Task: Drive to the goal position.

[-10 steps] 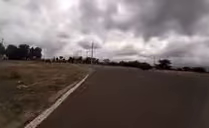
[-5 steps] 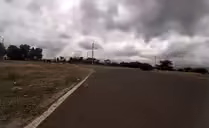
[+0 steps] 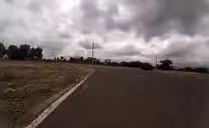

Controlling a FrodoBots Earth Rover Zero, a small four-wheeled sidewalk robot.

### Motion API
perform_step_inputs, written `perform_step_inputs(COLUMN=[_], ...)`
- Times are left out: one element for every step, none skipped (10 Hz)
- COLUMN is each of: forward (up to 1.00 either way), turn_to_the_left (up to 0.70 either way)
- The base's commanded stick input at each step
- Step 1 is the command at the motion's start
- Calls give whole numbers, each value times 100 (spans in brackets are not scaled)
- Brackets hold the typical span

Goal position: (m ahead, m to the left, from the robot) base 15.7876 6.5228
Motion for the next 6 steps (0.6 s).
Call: perform_step_inputs(forward=[50, 50, 50, 50, 50, 50], turn_to_the_left=[0, 0, 0, 0, 0, 0])
